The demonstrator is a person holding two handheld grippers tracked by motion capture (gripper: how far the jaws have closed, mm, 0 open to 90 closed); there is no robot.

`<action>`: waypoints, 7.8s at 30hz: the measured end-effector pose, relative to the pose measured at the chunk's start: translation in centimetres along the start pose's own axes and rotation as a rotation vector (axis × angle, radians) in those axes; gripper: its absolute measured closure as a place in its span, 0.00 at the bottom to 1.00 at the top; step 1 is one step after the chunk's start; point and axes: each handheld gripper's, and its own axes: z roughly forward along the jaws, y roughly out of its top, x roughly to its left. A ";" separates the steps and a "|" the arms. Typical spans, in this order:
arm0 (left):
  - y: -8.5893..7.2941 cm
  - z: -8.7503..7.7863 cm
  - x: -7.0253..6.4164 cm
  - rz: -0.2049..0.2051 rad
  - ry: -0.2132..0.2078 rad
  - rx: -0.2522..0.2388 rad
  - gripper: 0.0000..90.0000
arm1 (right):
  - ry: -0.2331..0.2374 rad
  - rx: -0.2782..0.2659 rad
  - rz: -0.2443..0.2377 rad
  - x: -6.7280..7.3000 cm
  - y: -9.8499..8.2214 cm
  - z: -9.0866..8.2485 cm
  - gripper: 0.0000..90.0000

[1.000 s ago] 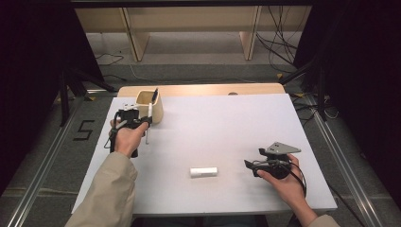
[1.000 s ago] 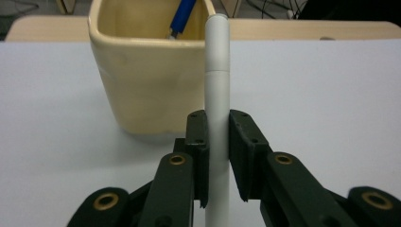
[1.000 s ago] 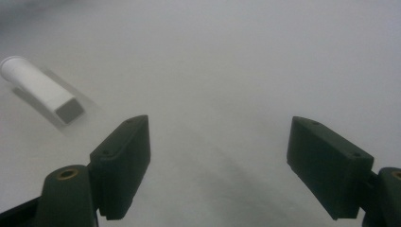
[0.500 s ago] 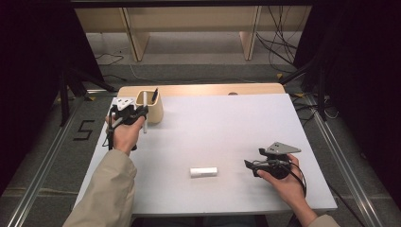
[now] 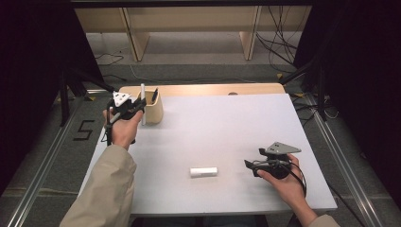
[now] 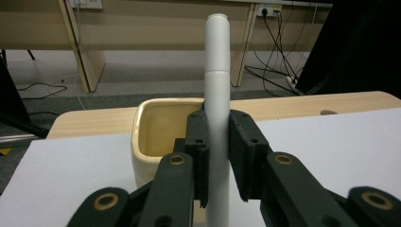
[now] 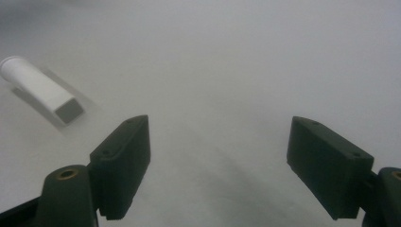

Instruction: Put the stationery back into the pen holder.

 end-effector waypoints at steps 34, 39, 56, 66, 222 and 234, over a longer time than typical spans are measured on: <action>3.7 2.4 0.5 0.068 0.006 -0.107 0.87 | 0.005 0.000 0.004 -0.1 -0.1 0.1 0.26; 3.8 2.5 0.5 0.068 0.005 -0.113 0.87 | 0.004 0.002 0.004 -0.1 0.0 0.1 0.26; 4.3 3.1 0.6 0.100 0.004 -0.136 0.87 | 0.005 0.000 0.004 -0.2 -0.1 0.1 0.26; 4.2 3.5 1.0 0.124 -0.006 -0.150 0.87 | 0.006 0.002 0.004 -0.2 -0.1 0.1 0.26; 0.0 0.6 0.3 0.293 -0.114 0.033 0.41 | 0.019 0.003 -0.005 0.1 0.0 0.1 0.25; -2.0 -2.2 -1.1 0.279 -0.215 0.097 0.33 | 0.025 0.001 -0.011 0.2 0.0 0.1 0.25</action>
